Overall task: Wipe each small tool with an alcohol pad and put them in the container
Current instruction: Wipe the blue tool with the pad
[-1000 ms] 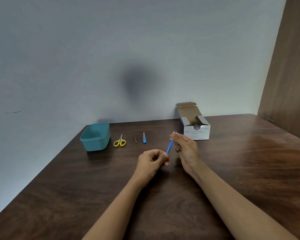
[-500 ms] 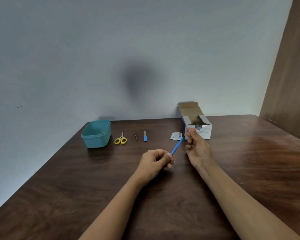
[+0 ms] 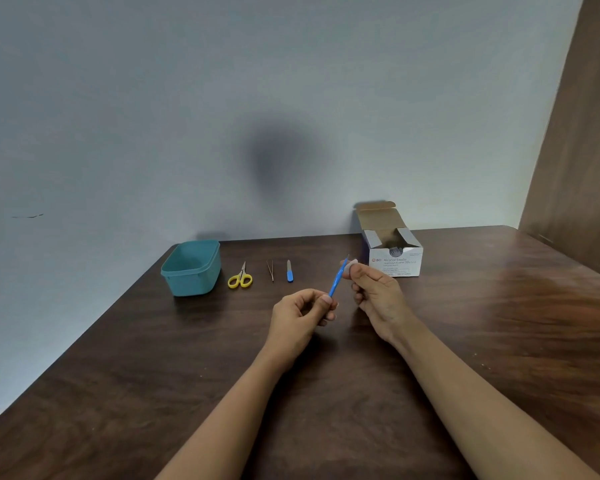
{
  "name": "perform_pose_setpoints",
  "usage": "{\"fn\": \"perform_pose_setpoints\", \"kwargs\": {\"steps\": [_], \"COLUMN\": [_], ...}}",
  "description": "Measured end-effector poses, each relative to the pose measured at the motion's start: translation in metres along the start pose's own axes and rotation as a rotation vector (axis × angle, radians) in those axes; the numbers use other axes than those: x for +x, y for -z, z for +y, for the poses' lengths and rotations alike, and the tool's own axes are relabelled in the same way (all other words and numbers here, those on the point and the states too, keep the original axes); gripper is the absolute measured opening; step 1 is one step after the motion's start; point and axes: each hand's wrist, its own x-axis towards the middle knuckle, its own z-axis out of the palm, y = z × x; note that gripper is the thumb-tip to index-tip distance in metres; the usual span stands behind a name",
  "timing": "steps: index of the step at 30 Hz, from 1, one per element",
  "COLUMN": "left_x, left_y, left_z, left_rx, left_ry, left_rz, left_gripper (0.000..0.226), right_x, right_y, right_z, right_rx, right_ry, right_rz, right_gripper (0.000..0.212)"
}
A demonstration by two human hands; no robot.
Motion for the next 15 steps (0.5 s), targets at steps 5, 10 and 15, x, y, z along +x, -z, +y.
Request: {"fn": "perform_pose_setpoints", "kwargs": {"steps": [5,10,15], "left_x": [-0.0003,0.0005,0.0015], "left_y": [0.0007,0.0003,0.0006], "left_z": [0.0007,0.0008,-0.0007], "left_rx": [0.002,0.032,0.058], "left_ry": [0.005,0.003,0.005], "left_rz": [0.023,0.066,0.079], "left_gripper": [0.014,0.012,0.012], "right_x": [-0.0027,-0.0049,-0.0072], "right_y": [-0.0009,-0.0016,-0.0026], "right_z": [0.0007,-0.0005,-0.0013], "right_rx": [-0.102,-0.138,-0.176], "right_ry": [0.033,0.047,0.062], "right_rz": [-0.068,-0.079,-0.089], "right_gripper": [0.016,0.017,0.015]}}
